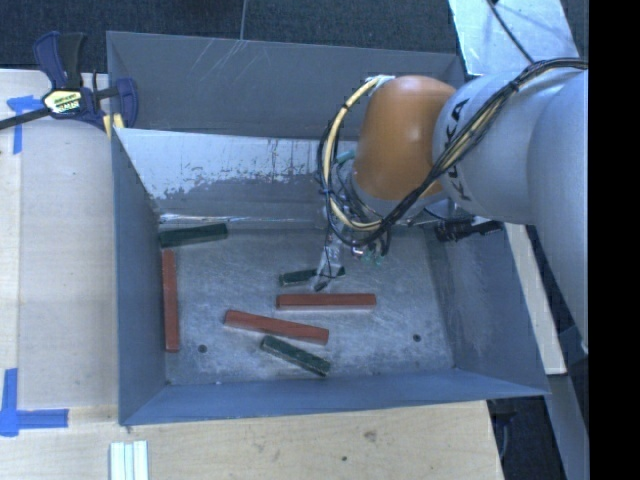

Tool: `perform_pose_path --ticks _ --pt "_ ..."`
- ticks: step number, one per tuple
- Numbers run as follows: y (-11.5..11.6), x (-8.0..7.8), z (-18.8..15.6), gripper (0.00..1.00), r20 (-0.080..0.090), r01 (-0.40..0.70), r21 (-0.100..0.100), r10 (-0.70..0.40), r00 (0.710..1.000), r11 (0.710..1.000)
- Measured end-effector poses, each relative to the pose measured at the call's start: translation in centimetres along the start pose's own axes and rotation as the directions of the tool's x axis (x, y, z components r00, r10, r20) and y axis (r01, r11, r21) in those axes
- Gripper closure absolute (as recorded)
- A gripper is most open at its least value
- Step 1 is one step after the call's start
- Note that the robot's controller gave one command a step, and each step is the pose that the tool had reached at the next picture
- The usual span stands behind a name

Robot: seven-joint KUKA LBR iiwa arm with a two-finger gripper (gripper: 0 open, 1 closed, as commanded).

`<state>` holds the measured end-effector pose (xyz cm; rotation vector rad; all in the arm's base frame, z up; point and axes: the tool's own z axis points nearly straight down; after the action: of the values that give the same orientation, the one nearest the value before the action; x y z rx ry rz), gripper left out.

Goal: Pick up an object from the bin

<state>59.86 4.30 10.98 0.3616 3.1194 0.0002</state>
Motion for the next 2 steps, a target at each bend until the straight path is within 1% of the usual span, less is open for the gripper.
perform_pose_path --ticks 1,2 --pt "-0.09 1.07 4.02 0.0 -0.005 -0.057 0.0 0.057 0.998 0.998" --pt "-0.09 0.98 3.87 0.0 -0.002 -0.056 -0.001 0.056 0.998 0.998"
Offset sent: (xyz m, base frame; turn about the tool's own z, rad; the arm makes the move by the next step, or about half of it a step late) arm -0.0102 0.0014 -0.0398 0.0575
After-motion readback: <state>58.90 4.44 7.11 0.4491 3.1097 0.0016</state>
